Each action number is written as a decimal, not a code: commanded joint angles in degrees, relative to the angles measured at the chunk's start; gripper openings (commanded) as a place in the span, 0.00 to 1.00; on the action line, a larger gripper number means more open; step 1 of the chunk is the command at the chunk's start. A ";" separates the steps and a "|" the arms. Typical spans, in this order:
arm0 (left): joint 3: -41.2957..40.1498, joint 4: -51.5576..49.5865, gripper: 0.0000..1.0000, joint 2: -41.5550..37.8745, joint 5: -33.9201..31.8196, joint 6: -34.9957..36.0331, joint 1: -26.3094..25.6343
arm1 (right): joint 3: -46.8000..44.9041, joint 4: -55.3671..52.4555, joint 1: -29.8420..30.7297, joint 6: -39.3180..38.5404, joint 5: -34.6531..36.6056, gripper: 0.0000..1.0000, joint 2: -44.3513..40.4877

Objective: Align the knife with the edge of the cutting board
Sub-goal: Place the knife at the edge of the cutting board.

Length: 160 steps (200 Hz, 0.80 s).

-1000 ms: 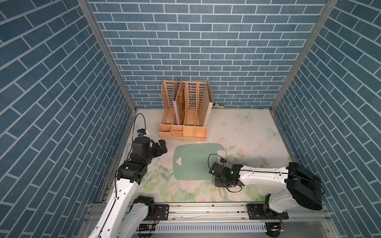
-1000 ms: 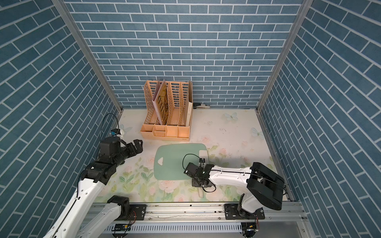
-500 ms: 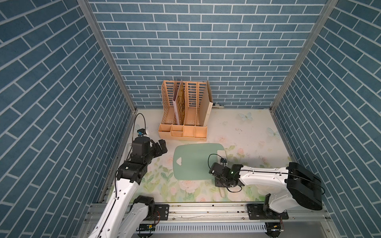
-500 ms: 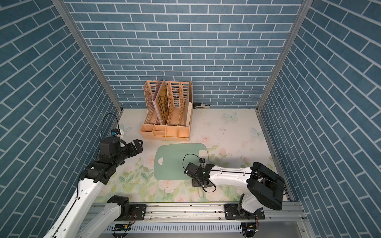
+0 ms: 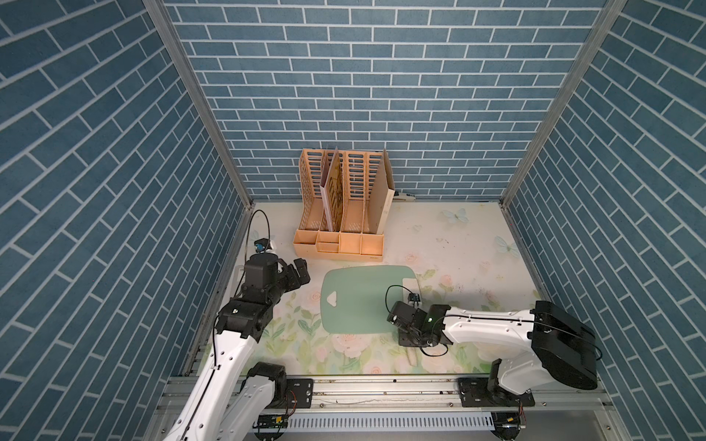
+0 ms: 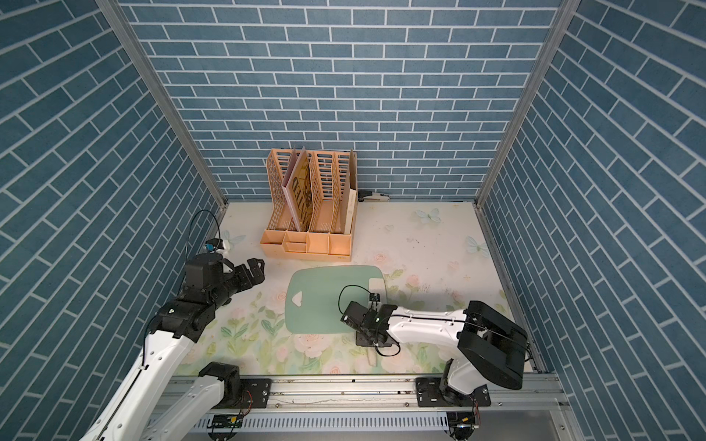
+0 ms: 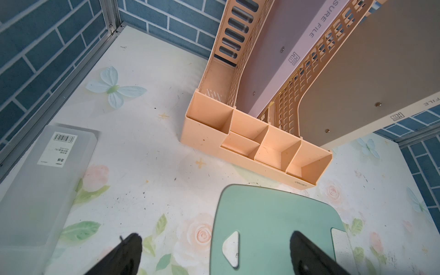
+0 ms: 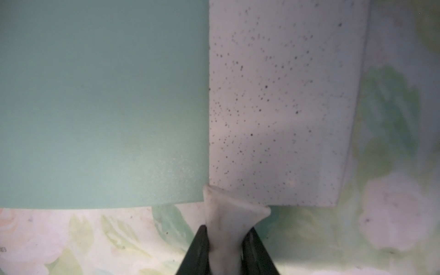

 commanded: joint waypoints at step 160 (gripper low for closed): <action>-0.59 0.53 1.00 0.02 -0.19 -0.04 0.40 | -1.54 -2.37 -0.36 0.37 -0.39 0.46 1.21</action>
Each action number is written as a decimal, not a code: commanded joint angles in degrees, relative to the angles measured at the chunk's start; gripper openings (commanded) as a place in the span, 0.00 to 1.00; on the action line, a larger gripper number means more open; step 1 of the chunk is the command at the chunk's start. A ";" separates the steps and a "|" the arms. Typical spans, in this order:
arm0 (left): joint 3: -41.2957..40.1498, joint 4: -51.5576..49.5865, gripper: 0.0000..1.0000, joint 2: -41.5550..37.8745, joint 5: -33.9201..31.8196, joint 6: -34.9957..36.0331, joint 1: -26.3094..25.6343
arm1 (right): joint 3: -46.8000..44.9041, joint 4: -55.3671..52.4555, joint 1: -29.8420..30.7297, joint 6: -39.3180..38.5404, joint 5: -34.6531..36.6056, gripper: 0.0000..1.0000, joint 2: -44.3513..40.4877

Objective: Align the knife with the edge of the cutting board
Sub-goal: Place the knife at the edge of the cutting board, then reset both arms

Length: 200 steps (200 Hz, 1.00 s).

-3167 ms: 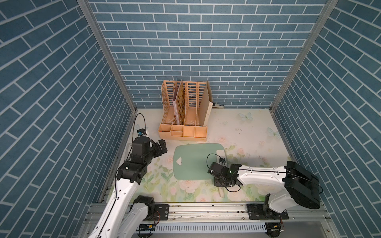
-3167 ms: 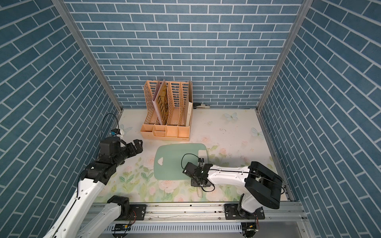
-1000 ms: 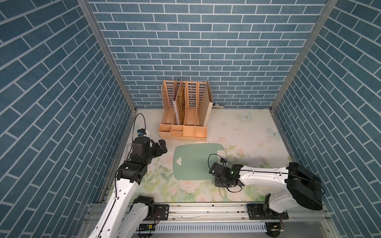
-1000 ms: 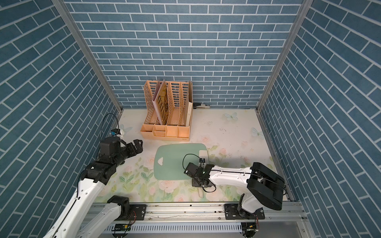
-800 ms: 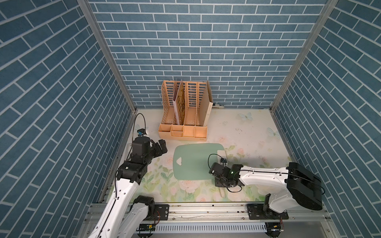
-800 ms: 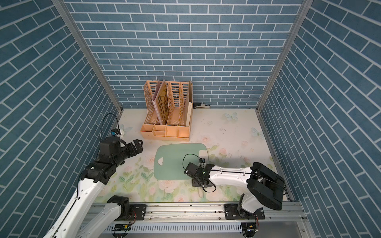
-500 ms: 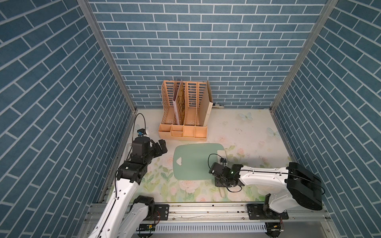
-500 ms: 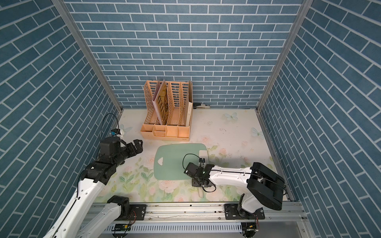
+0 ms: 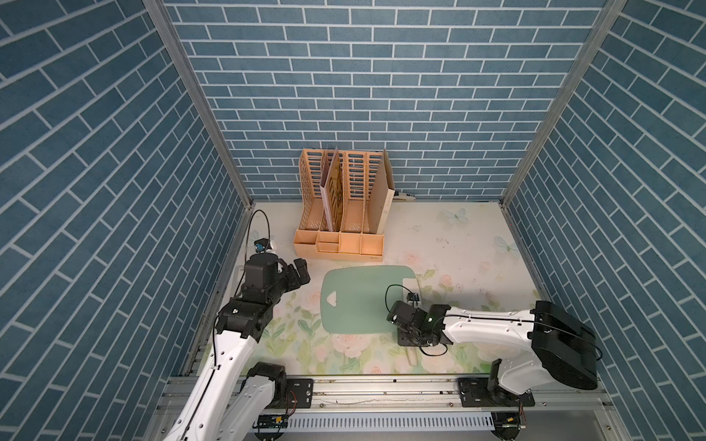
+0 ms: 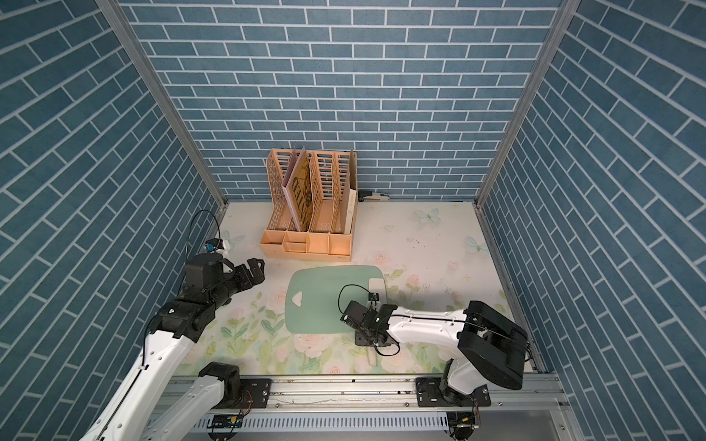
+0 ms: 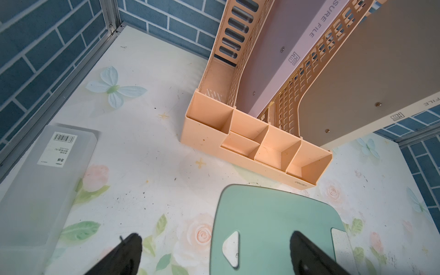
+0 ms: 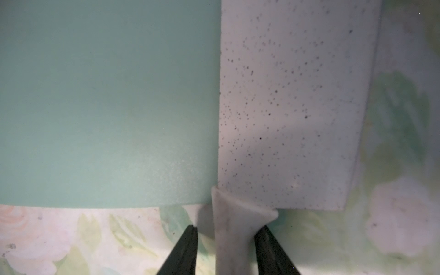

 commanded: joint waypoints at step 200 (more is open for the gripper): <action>-0.59 0.27 1.00 -0.38 -0.38 -0.08 0.40 | 6.04 -14.34 -0.03 -2.14 0.30 0.60 -9.77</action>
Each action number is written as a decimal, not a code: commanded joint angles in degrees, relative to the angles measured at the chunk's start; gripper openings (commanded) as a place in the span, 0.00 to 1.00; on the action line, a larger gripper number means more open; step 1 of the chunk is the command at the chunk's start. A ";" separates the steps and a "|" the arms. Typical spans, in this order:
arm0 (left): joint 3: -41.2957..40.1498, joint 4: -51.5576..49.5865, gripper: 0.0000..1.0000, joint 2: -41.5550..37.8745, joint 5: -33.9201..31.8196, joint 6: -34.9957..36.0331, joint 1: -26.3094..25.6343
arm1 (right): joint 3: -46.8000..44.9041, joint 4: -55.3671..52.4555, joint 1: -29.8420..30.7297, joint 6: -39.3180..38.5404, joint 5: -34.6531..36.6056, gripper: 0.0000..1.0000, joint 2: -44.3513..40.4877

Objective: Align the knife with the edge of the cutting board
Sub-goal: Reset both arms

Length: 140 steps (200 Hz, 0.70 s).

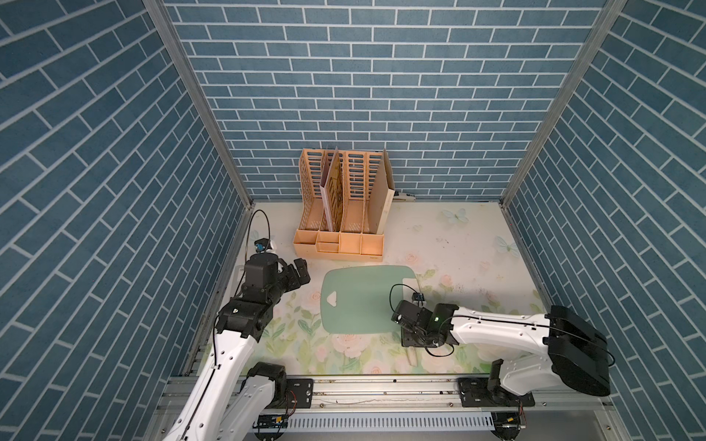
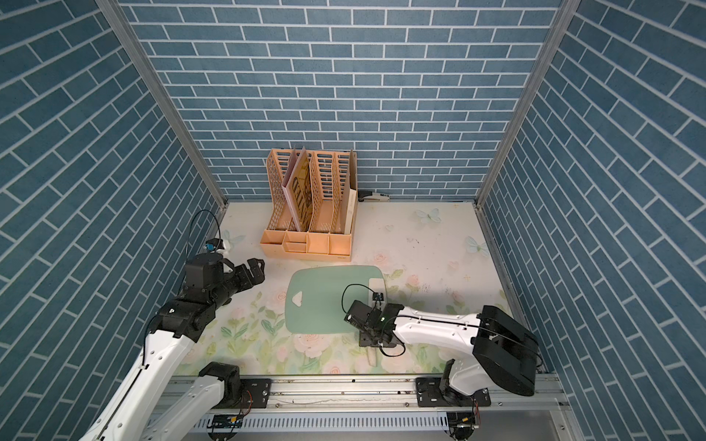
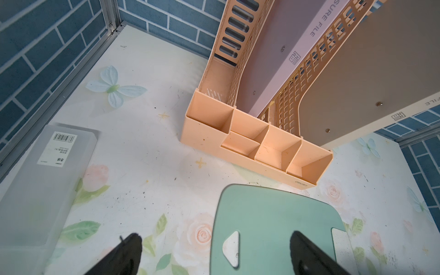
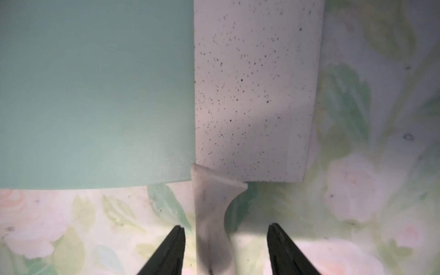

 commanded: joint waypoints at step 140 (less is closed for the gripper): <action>-15.37 32.88 1.00 -18.21 -14.53 2.48 0.36 | -17.16 66.34 -19.59 -72.94 52.42 1.00 -40.51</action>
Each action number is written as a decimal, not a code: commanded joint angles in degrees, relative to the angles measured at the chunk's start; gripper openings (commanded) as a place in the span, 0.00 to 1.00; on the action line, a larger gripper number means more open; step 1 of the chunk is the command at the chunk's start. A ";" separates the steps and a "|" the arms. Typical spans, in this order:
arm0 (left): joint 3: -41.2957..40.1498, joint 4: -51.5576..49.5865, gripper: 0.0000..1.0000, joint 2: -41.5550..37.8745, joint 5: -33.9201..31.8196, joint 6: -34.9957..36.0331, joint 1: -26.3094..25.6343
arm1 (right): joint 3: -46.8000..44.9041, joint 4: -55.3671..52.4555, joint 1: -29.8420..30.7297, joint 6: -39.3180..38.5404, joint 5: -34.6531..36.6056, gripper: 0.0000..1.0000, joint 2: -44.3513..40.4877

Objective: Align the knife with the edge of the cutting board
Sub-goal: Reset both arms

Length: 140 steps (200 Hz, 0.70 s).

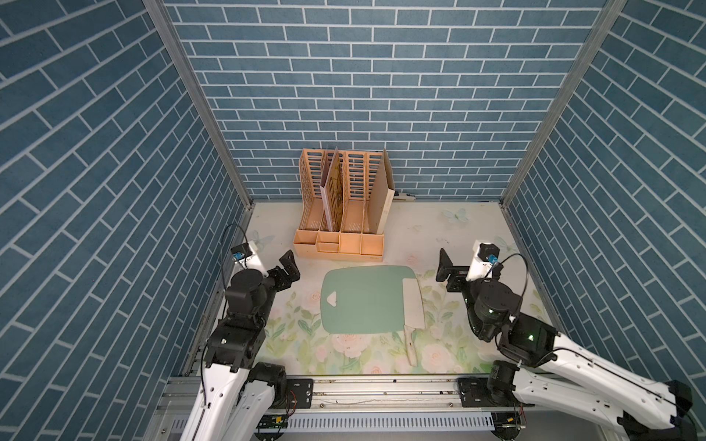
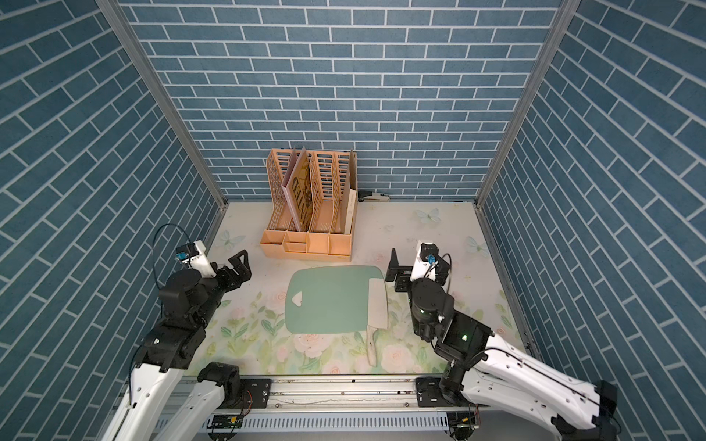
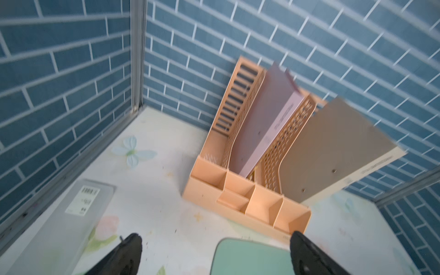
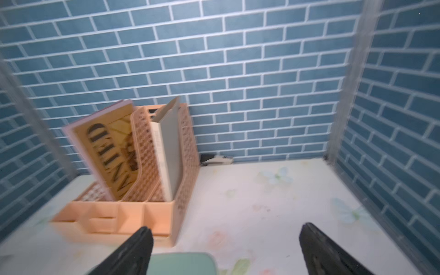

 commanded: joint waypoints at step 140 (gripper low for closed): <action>-30.55 95.04 1.00 54.18 -4.19 23.66 6.58 | -28.70 72.81 -49.57 -7.13 -30.20 0.85 42.01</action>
